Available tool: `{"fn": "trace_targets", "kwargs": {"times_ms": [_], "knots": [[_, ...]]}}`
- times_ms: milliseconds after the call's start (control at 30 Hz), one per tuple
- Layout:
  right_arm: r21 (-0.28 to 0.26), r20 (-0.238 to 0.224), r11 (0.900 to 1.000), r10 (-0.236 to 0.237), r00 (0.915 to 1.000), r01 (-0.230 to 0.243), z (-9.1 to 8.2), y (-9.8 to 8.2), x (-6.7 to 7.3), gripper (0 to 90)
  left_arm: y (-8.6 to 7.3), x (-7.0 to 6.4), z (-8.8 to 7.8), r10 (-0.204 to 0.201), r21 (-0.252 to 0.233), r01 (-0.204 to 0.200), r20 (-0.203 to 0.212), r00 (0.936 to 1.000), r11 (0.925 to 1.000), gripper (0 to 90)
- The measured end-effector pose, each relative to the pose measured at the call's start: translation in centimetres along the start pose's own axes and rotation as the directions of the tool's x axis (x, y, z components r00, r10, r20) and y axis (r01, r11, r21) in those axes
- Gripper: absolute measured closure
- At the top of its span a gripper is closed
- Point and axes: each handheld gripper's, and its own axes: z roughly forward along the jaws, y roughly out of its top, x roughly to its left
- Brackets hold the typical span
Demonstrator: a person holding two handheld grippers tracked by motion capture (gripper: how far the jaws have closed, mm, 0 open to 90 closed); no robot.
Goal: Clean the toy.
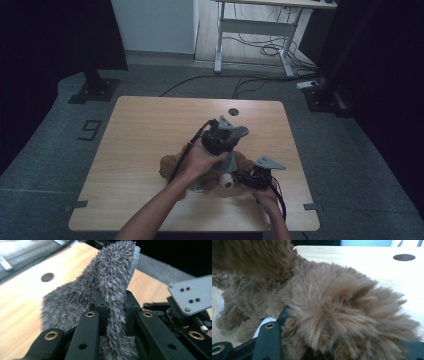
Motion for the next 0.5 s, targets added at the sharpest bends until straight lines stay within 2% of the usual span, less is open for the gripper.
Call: {"fn": "trace_targets", "kwargs": {"times_ms": [67,167,233,333,500], "knots": [[-0.001,0.0,1.0,-0.003,1.0,0.003,0.0,0.0,0.0,41.6,-0.6,-0.8,1.6,0.009,0.036,-0.009,0.019,0.9998,0.9993,77.9],[-0.002,0.002,1.0,-0.006,1.0,0.006,0.0,0.0,0.0,41.6,-1.9,-1.5,3.5,0.02,0.087,-0.022,0.024,0.9995,0.996,77.9],[-0.001,0.003,1.0,-0.004,1.0,0.004,0.0,-0.1,0.0,41.6,-2.8,-1.5,4.3,0.015,0.094,-0.017,0.023,0.9996,0.9955,77.9],[-0.002,0.008,1.0,-0.008,0.9999,0.008,0.0,-0.2,0.0,41.6,-3.5,-0.9,4.2,-0.041,0.061,0.038,0.043,0.9982,0.9974,78.1],[-0.004,0.017,1.0,-0.011,0.9998,0.011,0.1,-0.1,0.1,41.6,-4.2,0.1,3.5,-0.066,0.059,0.065,0.016,0.9977,0.9962,78.2]]}}
